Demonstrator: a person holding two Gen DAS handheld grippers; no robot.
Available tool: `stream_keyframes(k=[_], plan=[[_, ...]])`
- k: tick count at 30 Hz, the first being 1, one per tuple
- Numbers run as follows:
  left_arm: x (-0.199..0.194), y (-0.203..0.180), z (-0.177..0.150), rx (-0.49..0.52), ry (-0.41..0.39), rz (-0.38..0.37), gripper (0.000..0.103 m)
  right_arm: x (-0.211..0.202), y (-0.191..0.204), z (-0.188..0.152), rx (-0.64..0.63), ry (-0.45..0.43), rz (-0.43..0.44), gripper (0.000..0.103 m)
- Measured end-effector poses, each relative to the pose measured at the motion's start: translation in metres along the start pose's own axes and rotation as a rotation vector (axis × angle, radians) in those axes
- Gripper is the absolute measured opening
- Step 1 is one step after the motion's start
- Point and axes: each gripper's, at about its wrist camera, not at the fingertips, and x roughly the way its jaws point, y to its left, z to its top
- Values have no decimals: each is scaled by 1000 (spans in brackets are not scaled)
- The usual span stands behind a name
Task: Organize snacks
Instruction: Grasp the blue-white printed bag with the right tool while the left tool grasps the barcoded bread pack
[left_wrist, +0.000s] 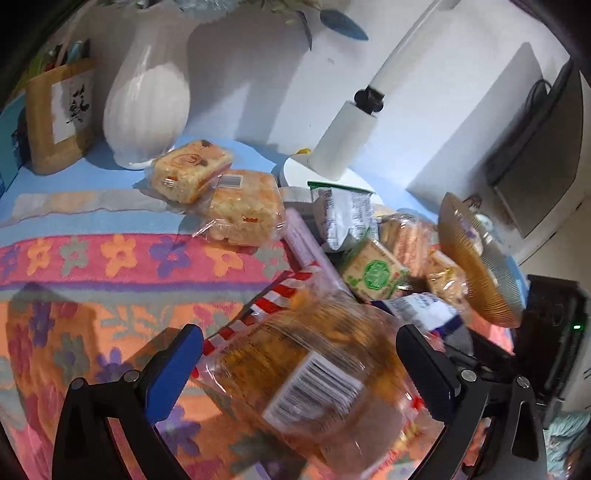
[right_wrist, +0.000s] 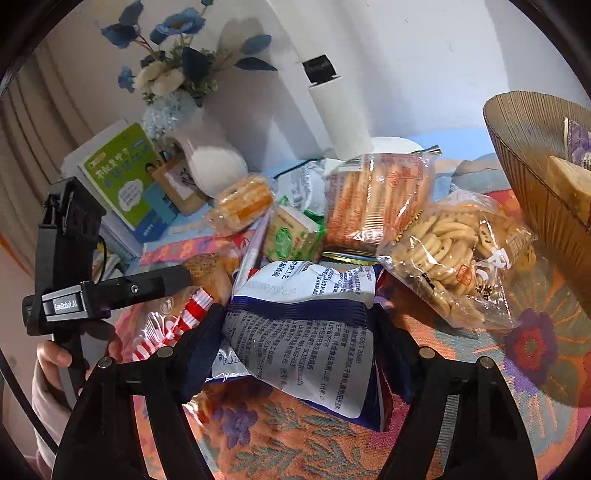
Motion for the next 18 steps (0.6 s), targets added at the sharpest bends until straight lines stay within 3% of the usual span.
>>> stream_keyframes(k=[4,7,11,12,13,14,18], plan=[[-17,-4,-8,-53,-29,32,103,2,1,1,1,6,20,76],[-9,-10,-13,-92,-9,66,103,2,2,1,-1,9,20,76],[3,-18,-12,-128,-37,126,103,4,0,2,14,16,27,76],[7,-20,-12,-137,-37,135,91,4,0,3,17,16,27,76],[9,-23,-13,-130,-32,137,67,4,0,2,20,15,26,76],[10,-26,-13,-113,-35,146,57,3,-1,2,22,11,20,76],[6,-42,-12,-68,-72,216,48,-5,-2,1,27,-22,14,72]])
